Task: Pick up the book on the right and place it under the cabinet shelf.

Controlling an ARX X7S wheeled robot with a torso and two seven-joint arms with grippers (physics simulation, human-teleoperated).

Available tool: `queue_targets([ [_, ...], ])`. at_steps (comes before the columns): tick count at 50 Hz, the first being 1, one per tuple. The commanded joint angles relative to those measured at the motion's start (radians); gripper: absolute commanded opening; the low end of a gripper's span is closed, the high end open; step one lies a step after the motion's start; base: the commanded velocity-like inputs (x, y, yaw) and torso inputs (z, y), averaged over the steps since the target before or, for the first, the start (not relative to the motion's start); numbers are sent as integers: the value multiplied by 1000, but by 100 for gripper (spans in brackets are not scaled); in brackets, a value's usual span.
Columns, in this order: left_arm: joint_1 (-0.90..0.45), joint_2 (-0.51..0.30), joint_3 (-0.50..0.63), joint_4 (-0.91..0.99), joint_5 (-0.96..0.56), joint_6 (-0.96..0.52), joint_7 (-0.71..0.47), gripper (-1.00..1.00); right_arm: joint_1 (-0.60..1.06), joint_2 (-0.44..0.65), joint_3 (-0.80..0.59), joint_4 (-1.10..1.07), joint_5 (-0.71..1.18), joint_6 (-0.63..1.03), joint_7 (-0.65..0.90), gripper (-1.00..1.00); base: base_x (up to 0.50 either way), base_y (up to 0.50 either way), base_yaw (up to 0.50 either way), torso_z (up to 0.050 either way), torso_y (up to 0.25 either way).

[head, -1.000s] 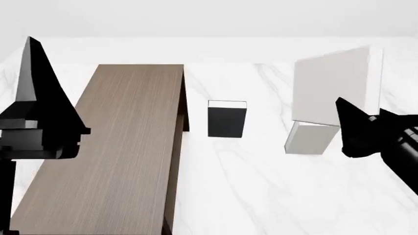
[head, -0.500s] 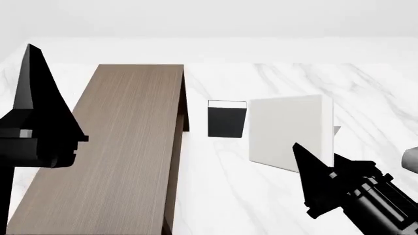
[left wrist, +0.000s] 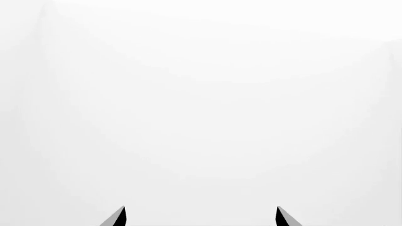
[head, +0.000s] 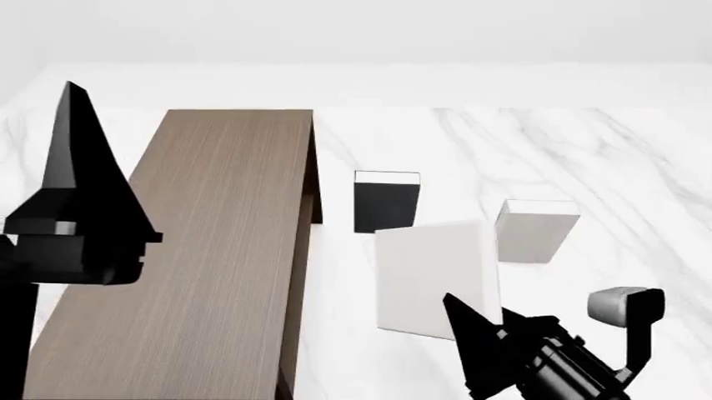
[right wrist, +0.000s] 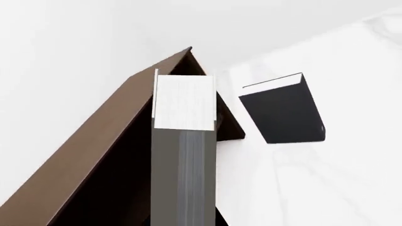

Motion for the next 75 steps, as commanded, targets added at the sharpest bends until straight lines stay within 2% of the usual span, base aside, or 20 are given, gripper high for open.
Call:
queue_targets([
  [1,-1,11,2,1,3,-14,2,100,-32,-26,-127,132,-133,-98,-142,-100,0,0,0,0,10],
  [36,0,26,-1,-12,-1,-27,11,100,75,-78,-225,442,-88,-55,-108,-100,0,0,0,0,1],
  [56,1,32,-2,-13,-1,-33,16,100,128,-81,-333,663,-204,-178,-169,-100,0,0,0,1,1],
  [75,3,33,-5,-10,-1,-37,19,100,115,-94,-424,737,-263,-273,-220,-100,0,0,0,0,1],
])
